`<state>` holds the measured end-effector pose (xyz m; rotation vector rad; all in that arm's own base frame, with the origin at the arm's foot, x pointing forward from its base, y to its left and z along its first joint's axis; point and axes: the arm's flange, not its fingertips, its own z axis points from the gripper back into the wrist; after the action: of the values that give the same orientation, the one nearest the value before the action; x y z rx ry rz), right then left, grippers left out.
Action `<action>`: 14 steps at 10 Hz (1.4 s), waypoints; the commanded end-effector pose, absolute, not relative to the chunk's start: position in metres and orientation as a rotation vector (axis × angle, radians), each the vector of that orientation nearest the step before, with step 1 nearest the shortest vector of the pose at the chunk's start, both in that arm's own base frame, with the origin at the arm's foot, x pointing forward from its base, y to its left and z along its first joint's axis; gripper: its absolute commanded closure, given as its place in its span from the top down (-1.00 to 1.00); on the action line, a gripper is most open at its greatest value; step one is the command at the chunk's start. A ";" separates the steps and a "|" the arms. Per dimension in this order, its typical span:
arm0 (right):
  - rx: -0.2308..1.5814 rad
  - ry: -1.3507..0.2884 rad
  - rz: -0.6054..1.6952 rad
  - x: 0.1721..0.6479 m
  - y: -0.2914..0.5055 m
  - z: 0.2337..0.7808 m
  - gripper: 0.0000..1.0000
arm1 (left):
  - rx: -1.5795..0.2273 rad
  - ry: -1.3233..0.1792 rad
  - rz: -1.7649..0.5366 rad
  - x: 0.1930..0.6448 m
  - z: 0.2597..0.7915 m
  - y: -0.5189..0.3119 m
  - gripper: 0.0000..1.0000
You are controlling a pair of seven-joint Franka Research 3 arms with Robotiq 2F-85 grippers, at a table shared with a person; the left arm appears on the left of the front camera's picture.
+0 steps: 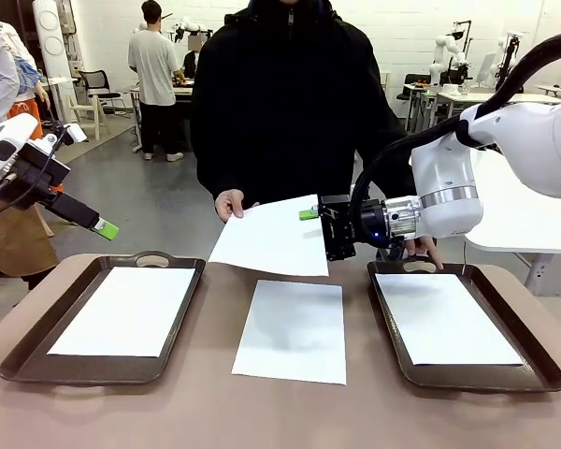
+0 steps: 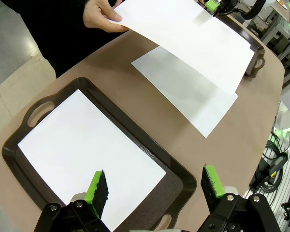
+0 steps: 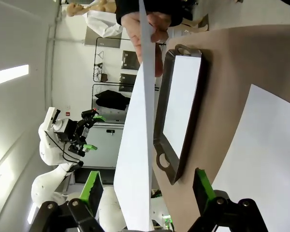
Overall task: Sort the A4 documents.
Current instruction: Receive the A4 Paper.
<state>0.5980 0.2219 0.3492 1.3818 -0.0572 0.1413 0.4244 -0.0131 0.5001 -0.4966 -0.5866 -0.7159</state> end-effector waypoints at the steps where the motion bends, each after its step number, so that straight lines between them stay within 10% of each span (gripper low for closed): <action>1: 1.420 -0.056 0.149 0.606 0.225 0.354 0.69 | -0.500 -0.589 -0.716 0.424 0.500 -0.012 1.00; 5: 1.420 -0.047 0.157 0.606 0.226 0.355 0.33 | -0.500 -0.589 -0.716 0.424 0.500 -0.012 1.00; 12: 1.399 -0.009 0.143 0.605 0.222 0.348 -1.00 | -0.500 -0.589 -0.716 0.424 0.500 -0.012 1.00; 14: 1.397 -0.005 0.138 0.605 0.222 0.348 -1.00 | -0.500 -0.589 -0.716 0.424 0.500 -0.012 1.00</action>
<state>0.6007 0.2221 0.3478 1.3954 -0.0349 0.1467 0.4244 -0.0131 0.5001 -0.4966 -0.5866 -0.7159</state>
